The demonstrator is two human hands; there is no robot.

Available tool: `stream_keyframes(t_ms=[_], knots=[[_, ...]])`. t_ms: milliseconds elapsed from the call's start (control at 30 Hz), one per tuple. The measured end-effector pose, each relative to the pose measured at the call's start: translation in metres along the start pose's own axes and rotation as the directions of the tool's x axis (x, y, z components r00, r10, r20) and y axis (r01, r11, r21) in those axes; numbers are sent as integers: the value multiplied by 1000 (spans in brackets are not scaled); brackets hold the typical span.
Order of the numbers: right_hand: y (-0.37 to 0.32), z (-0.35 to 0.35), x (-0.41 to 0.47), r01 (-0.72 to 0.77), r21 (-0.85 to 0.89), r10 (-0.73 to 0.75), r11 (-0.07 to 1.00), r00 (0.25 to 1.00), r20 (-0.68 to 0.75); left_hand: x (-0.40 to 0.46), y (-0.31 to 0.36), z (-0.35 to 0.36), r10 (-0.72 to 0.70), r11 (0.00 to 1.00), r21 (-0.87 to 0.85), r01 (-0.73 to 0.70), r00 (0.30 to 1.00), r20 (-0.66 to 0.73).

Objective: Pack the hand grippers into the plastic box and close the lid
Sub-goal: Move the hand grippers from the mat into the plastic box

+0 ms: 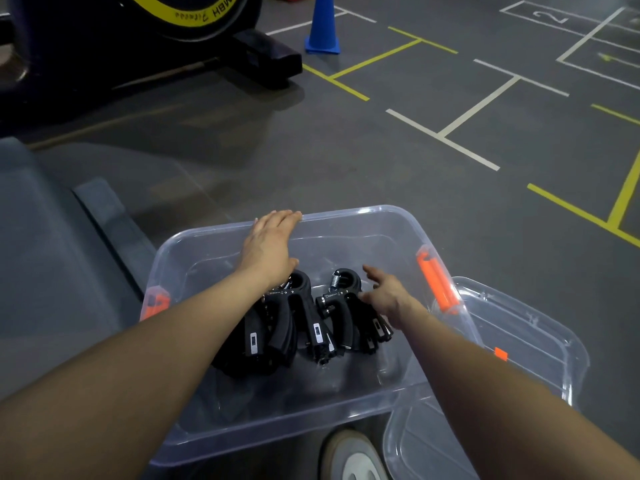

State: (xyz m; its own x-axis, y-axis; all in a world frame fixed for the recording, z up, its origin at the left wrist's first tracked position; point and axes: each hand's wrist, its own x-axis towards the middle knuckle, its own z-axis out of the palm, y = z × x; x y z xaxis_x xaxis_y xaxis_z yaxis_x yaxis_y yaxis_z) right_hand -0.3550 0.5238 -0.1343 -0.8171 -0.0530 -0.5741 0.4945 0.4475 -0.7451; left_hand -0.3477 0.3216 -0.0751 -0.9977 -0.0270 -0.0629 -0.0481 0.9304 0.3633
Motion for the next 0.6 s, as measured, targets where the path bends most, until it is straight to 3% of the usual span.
stream_keyframes(t_ms=[300,467,600], knots=[[-63,-14,-47,123,-197,-147,973,983,-109,-29,24,-41,-12,1000,22,10,996,90],[-130,15,-89,270,-337,-300,902,953,-41,-76,-2,-100,-106,994,14,106,994,37],[-182,76,-128,400,-350,-408,847,911,52,-122,-53,-161,-233,970,59,234,972,-25]])
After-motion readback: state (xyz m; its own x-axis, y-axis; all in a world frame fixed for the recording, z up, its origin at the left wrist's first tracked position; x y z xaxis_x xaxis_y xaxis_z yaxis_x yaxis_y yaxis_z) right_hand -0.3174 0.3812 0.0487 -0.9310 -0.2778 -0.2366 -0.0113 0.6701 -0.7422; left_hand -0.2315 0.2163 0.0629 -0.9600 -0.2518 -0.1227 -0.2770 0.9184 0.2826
